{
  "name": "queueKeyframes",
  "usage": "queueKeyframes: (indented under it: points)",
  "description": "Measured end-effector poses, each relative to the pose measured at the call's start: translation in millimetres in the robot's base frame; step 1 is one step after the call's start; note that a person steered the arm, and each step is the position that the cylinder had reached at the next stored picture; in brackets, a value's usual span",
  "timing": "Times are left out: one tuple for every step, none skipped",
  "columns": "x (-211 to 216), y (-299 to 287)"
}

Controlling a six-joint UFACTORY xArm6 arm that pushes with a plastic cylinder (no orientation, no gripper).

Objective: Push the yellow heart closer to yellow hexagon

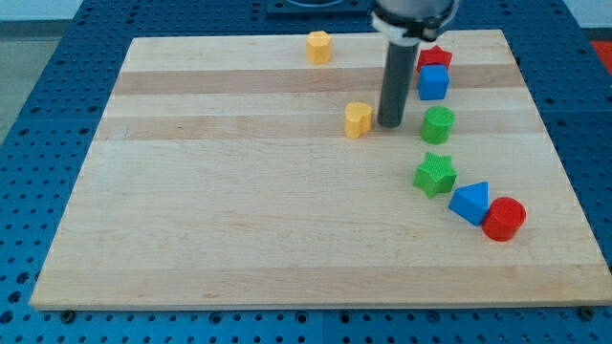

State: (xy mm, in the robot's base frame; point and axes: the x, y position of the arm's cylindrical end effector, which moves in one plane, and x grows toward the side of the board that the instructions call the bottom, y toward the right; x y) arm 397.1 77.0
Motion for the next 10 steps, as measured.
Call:
queueKeyframes:
  points:
    - [20.6,-29.8]
    - [20.6,-30.5]
    - [18.0,-28.5]
    - [13.8,-20.6]
    - [7.5,-20.9]
    - [-2.6,-28.4]
    - [-17.7,-47.5]
    - [-33.9,-58.4]
    - [-55.1,-60.7]
    - [-82.6,-60.7]
